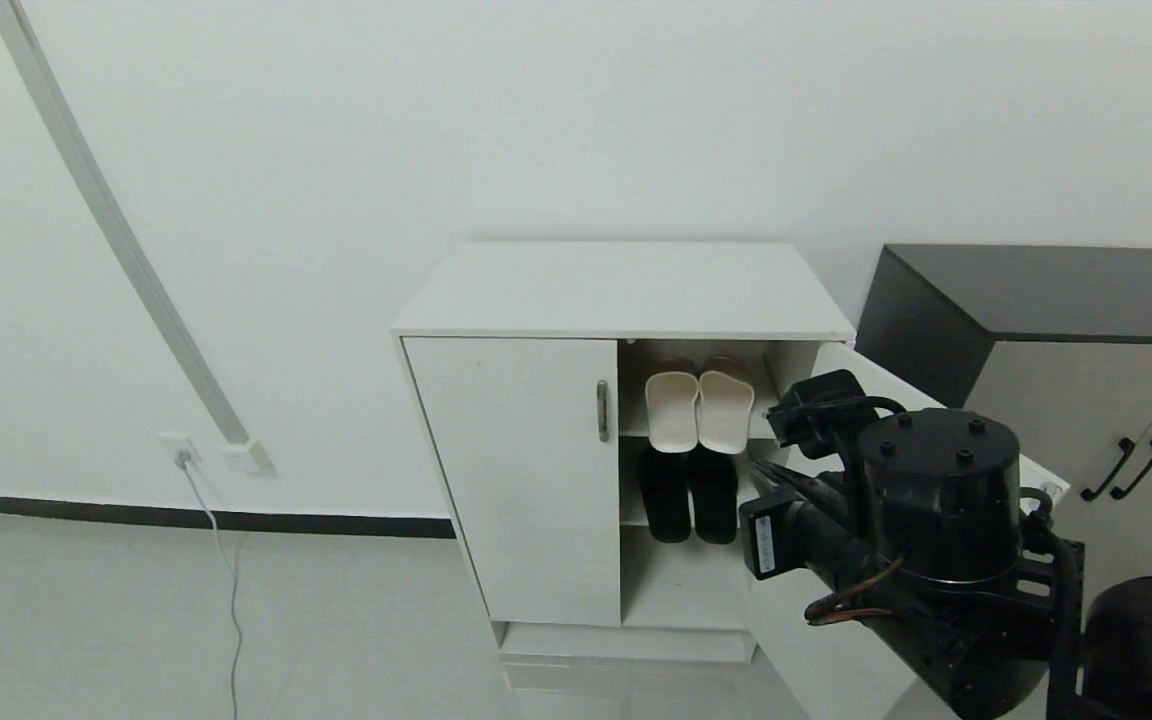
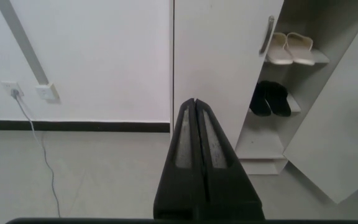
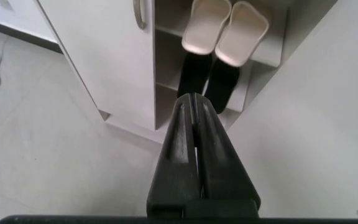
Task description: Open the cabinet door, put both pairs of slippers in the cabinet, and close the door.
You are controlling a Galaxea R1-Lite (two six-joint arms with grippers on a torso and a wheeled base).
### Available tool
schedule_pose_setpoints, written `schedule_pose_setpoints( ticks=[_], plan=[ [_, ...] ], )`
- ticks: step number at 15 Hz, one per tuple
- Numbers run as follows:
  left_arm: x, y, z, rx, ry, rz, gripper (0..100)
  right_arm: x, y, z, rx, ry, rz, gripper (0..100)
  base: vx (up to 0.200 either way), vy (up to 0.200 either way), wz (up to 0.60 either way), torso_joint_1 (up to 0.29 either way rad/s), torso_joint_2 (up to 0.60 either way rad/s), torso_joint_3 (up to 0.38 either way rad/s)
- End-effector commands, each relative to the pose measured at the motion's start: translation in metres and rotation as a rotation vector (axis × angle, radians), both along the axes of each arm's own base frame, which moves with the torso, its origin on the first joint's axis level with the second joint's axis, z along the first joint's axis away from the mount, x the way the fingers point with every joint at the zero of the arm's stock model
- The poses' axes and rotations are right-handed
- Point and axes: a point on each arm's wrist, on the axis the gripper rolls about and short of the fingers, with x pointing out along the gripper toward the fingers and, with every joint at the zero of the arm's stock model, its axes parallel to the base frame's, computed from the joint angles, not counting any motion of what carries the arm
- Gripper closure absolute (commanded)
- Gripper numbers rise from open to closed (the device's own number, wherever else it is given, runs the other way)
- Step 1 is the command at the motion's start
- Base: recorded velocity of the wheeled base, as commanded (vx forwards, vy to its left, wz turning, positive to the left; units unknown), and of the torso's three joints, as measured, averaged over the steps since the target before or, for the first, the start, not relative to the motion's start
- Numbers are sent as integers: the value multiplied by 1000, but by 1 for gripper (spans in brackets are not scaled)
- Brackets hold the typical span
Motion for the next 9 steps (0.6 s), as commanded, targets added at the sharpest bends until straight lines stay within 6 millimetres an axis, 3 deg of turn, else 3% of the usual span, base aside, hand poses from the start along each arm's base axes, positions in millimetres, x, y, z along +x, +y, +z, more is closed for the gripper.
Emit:
schedule_pose_setpoints(
  ticks=[1,6,9],
  plan=[
    [0,0,0,0,1,0,100,0,0,0,1,0,2,100,0,0,0,232,-559,-325],
    [0,0,0,0,1,0,100,0,-1,-1,-5,1,4,100,0,0,0,258,-582,-332],
    [0,0,0,0,0,0,100,-1,-1,-2,-25,1,9,100,0,0,0,63,-145,-81]
  ],
)
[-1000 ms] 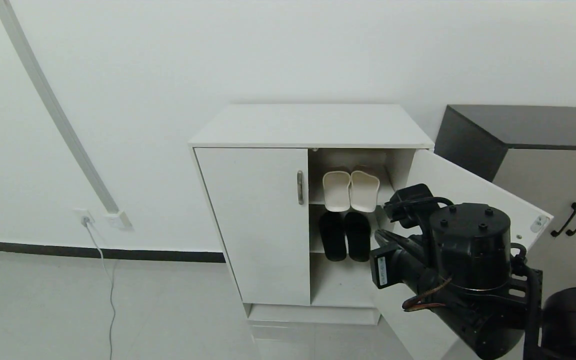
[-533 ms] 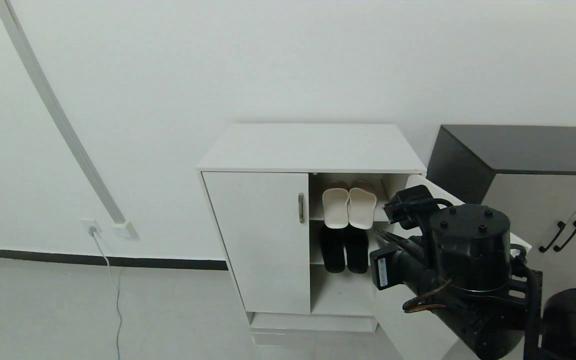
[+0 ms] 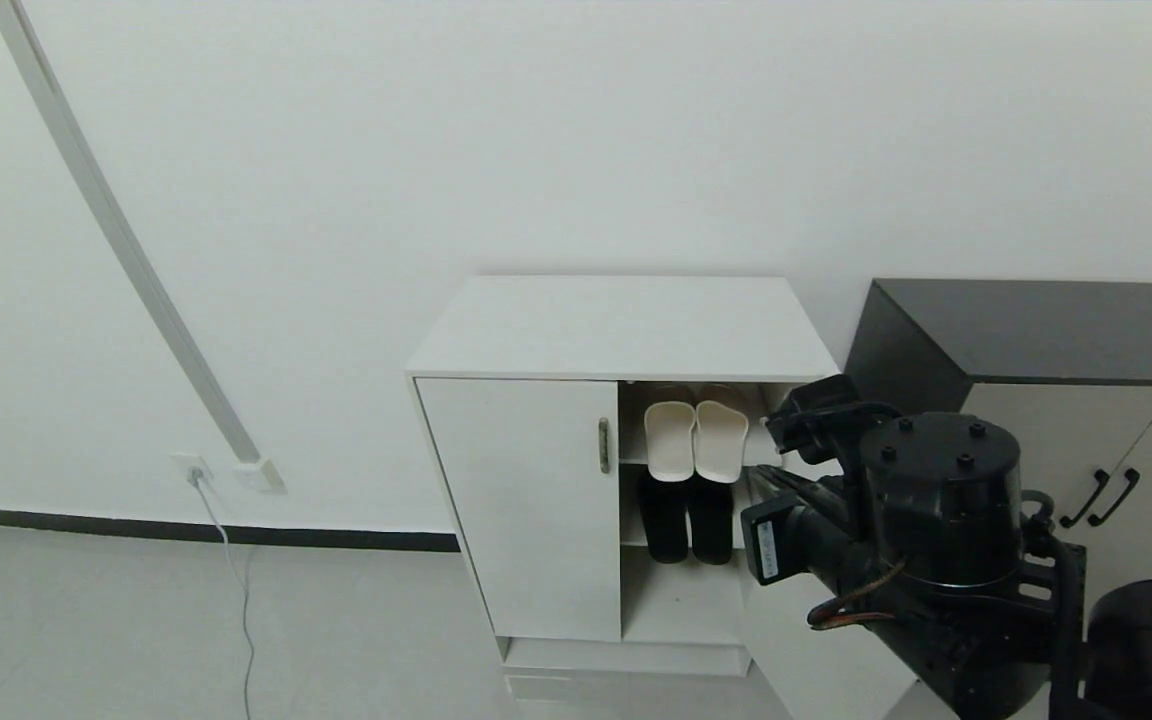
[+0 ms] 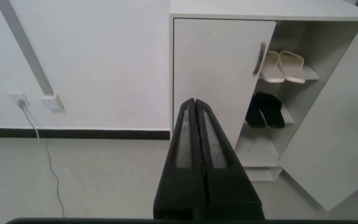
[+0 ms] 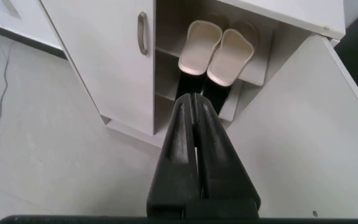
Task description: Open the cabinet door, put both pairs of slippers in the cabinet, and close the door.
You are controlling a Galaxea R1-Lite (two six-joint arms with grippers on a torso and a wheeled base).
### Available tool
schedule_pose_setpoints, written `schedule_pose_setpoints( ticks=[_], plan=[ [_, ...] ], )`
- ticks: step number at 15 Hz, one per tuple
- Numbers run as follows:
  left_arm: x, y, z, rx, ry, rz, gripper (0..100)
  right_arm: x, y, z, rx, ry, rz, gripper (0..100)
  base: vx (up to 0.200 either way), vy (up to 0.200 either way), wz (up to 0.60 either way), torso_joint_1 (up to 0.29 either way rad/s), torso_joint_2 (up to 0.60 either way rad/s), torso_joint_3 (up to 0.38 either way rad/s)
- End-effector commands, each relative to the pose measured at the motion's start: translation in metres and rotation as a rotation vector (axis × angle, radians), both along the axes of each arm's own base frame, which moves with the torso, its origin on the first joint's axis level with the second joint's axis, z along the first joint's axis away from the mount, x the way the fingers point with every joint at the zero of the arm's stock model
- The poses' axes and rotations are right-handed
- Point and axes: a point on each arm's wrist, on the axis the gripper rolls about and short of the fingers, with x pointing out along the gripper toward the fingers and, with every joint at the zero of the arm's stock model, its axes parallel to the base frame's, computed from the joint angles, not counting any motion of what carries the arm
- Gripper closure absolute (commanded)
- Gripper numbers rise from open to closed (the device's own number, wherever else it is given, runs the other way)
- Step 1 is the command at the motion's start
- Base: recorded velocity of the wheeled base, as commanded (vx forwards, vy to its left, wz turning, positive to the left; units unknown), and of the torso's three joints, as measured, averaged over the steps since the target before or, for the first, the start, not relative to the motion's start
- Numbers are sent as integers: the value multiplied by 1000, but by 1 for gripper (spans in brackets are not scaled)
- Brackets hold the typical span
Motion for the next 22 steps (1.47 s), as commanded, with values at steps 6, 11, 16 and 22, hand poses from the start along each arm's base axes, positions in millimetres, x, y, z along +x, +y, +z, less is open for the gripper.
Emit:
schedule_pose_setpoints(
  ticks=[6,11,16,22],
  plan=[
    [0,0,0,-1,1,0,100,-2,-1,0,5,4,21,100,0,0,-300,1,-2,2],
    [0,0,0,-1,1,0,100,5,-6,-2,-1,8,-7,100,0,0,-360,8,2,0],
    [0,0,0,1,1,0,100,51,-25,-11,14,17,-53,100,0,0,0,0,0,0],
    [0,0,0,-1,1,0,100,134,-53,-22,21,16,-202,100,0,0,0,0,0,0]
  ],
)
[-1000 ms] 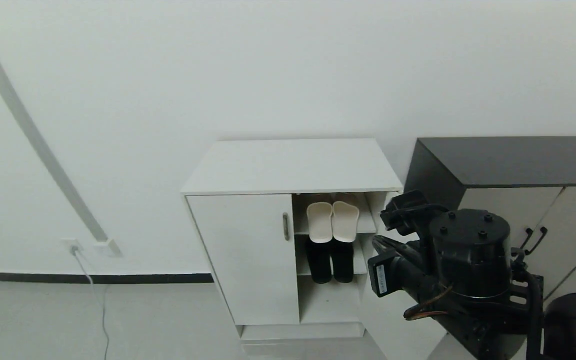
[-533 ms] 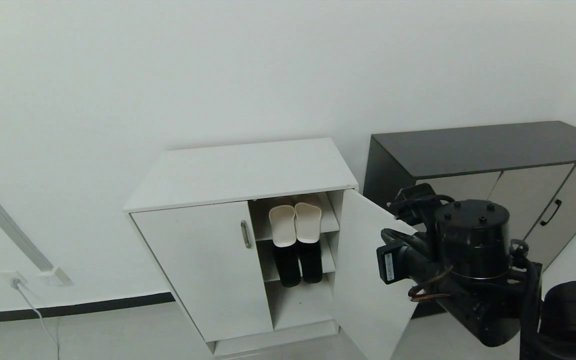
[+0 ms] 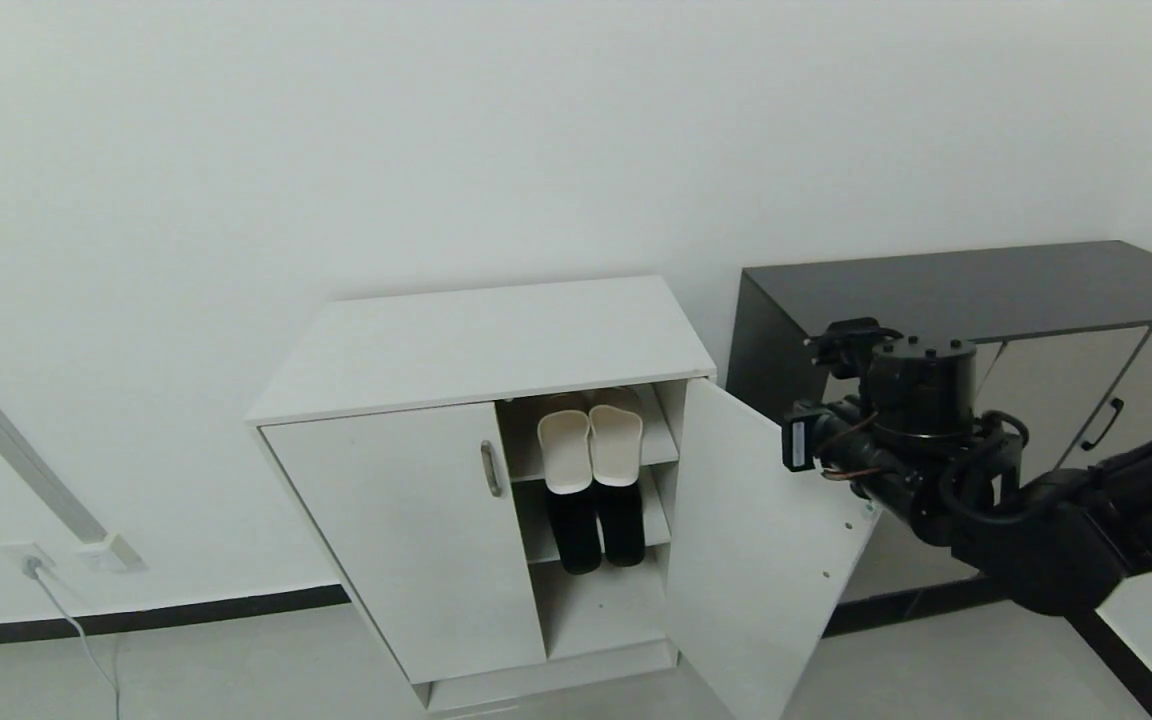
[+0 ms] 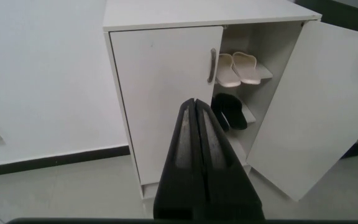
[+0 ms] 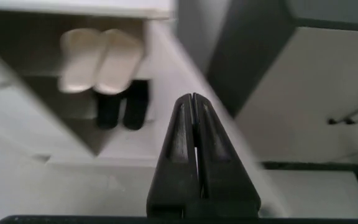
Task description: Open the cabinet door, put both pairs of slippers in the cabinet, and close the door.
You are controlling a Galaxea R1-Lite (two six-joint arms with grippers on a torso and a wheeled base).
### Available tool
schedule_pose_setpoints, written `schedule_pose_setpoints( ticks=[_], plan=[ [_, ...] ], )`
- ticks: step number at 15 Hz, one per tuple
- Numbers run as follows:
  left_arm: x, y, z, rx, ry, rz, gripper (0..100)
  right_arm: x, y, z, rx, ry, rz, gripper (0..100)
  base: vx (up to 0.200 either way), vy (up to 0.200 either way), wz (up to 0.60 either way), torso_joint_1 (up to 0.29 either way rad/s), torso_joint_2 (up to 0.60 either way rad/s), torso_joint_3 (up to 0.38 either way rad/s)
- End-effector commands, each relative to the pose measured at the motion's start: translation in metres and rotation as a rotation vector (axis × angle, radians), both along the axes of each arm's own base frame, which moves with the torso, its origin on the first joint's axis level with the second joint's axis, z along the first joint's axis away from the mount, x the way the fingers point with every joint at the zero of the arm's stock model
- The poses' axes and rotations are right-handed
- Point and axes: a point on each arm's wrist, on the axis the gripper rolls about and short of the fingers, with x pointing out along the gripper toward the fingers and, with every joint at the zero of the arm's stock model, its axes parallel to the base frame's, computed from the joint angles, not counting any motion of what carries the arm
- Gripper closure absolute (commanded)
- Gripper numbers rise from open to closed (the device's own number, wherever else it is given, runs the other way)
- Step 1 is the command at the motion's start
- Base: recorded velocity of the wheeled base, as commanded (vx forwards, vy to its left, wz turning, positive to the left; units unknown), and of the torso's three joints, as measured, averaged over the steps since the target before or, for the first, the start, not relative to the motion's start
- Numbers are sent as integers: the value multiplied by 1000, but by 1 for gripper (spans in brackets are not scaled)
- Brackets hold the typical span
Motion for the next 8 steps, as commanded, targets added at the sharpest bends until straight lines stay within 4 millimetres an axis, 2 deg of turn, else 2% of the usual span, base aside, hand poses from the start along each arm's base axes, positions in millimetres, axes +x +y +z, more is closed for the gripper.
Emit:
schedule_pose_setpoints(
  ticks=[1,5,8],
  plan=[
    [0,0,0,-1,1,0,100,30,-12,-15,-18,46,-45,100,0,0,0,0,0,0],
    [0,0,0,-1,0,0,100,51,-25,-26,-24,72,-84,100,0,0,0,0,0,0],
    [0,0,0,-1,1,0,100,56,-30,-32,-28,85,-95,100,0,0,0,0,0,0]
  ],
)
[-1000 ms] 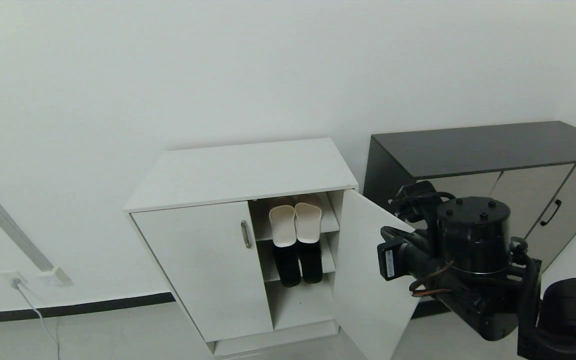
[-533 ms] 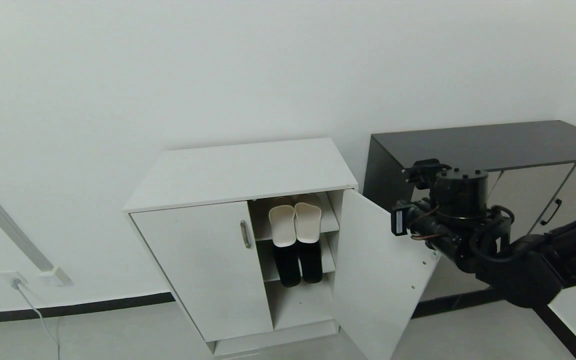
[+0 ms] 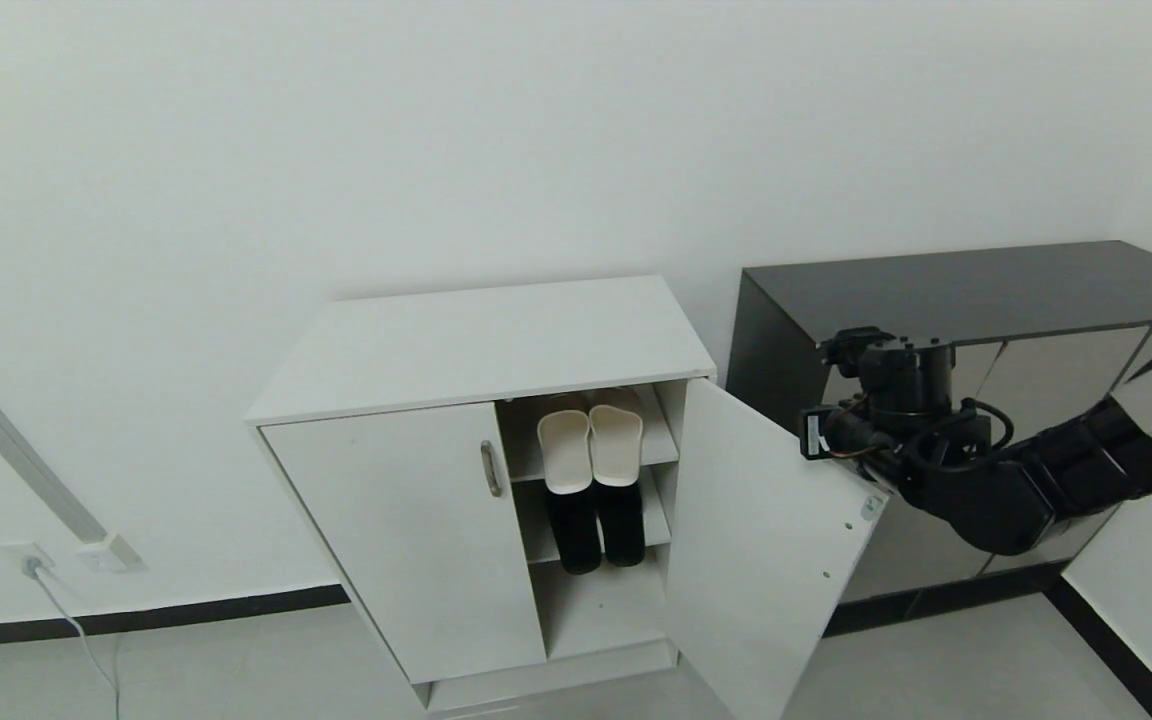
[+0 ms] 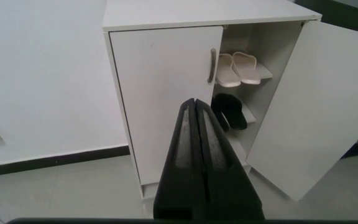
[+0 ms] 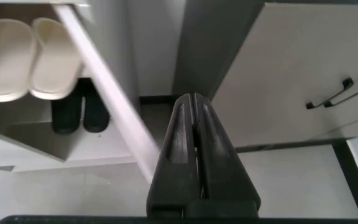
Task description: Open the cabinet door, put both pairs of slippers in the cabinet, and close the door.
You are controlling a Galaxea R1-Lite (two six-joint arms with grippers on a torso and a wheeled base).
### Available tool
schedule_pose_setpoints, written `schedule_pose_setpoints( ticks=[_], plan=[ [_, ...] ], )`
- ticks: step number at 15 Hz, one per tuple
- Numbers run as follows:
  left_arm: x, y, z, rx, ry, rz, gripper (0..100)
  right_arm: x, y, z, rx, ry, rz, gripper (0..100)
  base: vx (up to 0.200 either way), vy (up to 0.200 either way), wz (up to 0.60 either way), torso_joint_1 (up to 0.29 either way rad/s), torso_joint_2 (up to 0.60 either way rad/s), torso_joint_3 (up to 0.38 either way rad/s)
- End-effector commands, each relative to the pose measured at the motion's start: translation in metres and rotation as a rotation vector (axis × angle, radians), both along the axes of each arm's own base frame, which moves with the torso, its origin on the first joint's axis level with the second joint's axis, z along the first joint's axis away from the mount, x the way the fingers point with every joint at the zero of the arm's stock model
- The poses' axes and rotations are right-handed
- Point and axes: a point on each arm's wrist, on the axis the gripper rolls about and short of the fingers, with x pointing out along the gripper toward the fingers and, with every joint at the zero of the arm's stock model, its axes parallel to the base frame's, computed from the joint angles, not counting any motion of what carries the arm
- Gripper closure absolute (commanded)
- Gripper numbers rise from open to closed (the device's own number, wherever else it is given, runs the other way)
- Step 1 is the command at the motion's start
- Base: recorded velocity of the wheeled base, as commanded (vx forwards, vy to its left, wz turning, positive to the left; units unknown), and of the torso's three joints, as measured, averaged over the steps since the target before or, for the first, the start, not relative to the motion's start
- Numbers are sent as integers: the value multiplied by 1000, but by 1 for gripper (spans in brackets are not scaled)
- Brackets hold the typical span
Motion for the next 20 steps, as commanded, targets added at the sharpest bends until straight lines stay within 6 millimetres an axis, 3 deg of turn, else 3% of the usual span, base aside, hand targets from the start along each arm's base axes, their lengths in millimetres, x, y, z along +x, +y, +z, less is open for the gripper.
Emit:
schedule_pose_setpoints(
  ticks=[1,11,20],
  plan=[
    [0,0,0,0,1,0,100,2,-1,-8,-6,20,2,100,0,0,0,0,0,0],
    [0,0,0,0,1,-1,100,-7,3,-18,-24,58,18,100,0,0,0,0,0,0],
    [0,0,0,0,1,-1,100,-55,50,-13,-22,56,183,100,0,0,0,0,0,0]
  ],
)
